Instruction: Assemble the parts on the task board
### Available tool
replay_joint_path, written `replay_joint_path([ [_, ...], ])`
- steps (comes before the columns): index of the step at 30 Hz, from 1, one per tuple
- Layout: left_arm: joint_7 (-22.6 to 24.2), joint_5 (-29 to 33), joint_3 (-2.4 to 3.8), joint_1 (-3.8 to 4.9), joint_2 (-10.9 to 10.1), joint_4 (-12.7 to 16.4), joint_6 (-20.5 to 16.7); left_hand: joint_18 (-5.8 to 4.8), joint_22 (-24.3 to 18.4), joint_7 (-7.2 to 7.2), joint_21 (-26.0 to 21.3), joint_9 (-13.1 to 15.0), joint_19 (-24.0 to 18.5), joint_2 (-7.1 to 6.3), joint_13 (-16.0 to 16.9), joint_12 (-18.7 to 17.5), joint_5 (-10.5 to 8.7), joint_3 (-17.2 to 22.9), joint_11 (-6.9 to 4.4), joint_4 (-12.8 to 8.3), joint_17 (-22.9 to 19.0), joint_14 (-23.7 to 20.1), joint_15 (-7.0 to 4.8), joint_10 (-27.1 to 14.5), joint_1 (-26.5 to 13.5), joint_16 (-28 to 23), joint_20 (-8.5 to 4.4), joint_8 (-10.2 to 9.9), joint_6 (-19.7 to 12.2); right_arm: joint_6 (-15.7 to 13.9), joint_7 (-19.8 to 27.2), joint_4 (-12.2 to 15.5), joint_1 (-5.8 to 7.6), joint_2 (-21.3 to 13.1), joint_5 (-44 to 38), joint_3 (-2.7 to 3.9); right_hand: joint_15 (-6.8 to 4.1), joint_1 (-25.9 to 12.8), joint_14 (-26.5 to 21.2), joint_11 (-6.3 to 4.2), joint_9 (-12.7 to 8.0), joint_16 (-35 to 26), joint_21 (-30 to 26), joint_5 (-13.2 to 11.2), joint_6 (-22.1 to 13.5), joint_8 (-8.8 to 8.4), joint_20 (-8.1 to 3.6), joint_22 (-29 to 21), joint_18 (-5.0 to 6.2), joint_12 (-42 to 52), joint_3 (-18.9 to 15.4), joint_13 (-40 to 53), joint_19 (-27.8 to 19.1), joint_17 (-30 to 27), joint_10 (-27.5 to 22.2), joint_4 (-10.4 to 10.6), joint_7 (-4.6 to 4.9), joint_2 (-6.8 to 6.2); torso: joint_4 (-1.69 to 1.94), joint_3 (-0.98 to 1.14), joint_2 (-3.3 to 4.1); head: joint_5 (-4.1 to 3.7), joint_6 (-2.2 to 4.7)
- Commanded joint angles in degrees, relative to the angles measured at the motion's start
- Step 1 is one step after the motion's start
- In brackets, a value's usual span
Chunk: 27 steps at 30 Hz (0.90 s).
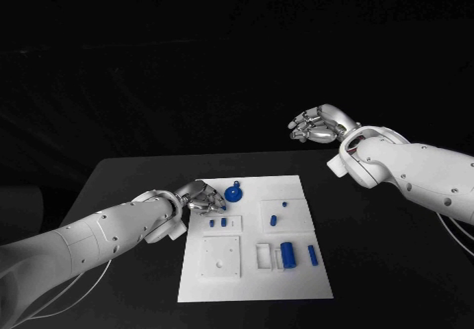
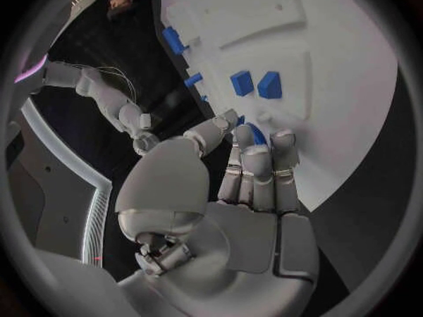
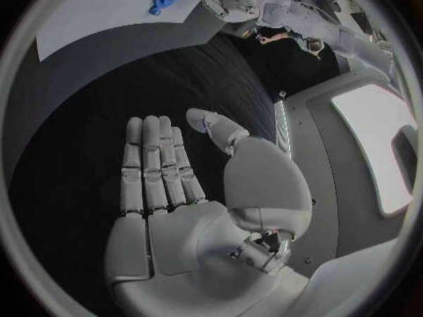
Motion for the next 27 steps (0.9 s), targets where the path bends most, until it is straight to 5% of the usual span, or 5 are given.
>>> replay_joint_path([
  [1, -0.5, -3.3, 0.04, -0.12, 0.3, 0.1, -2.3, -0.35, 1.0, 0.2, 0.4, -0.1, -0.2, 0.13, 0.1, 0.4, 0.15, 0.0, -0.01, -0.4, 0.1, -0.3, 0.16, -0.3, 0.5, 0.4, -3.94, 0.2, 0.1, 0.4, 0.7, 0.1, -0.02, 0.0, 0.0, 0.01, 0.43, -0.7, 0.0, -0.18, -0.1, 0.4, -0.4, 0.3, -0.1, 0.28, -0.01, 0.1, 0.0, -0.3, -0.2, -0.1, 0.2, -0.1, 0.4, 0.0, 0.23, -0.05, 0.01, 0.01, -0.02, -0.01, -0.01],
  [27, -3.7, -5.9, 0.03, -0.11, 0.1, 0.0, -2.2, -0.29, 0.9, 0.2, 0.5, -0.2, 0.1, -0.07, 0.2, 0.6, 0.18, 0.1, -0.02, -0.6, 0.1, -0.1, 0.16, -0.3, 0.7, 0.4, -3.96, 0.3, 0.1, 0.4, 0.8, 0.2, -0.03, -0.2, 0.0, 0.01, 0.43, -0.7, 0.0, -0.18, -0.1, 0.4, -0.5, 0.3, -0.1, 0.29, -0.02, 0.1, 0.0, -0.3, -0.3, -0.1, 0.3, -0.1, 0.4, 0.0, 0.23, -0.05, 0.01, -0.03, -0.02, -0.13, -0.08],
])
